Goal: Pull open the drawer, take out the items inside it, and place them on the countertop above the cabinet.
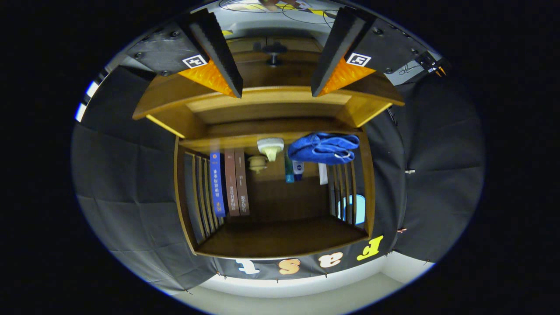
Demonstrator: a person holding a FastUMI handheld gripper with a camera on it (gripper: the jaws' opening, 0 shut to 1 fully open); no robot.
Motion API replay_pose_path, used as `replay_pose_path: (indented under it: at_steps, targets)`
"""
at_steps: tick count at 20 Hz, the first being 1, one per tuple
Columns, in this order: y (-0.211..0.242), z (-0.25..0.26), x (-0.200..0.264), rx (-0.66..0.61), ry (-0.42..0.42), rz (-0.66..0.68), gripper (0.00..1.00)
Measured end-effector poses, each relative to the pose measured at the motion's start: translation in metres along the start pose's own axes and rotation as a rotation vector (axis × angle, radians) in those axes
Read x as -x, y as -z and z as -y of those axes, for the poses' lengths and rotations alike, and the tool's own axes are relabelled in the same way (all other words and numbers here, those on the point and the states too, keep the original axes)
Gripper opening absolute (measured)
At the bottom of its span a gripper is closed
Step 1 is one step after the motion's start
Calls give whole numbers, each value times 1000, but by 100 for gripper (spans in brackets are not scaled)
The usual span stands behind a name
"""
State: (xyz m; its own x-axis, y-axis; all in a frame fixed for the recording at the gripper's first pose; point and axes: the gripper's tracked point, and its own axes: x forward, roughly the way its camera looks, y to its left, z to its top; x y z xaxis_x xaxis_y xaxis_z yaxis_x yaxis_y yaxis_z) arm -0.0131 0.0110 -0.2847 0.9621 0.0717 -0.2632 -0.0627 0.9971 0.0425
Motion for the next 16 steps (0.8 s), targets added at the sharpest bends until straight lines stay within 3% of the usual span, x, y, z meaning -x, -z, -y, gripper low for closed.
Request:
replay_pose_path:
  at_steps: [7, 12, 16]
  targets:
    - [37, 14, -30, 4, 34, -55, 99]
    - [30, 13, -37, 5, 53, -44, 97]
    - [15, 17, -73, -1, 51, -40, 98]
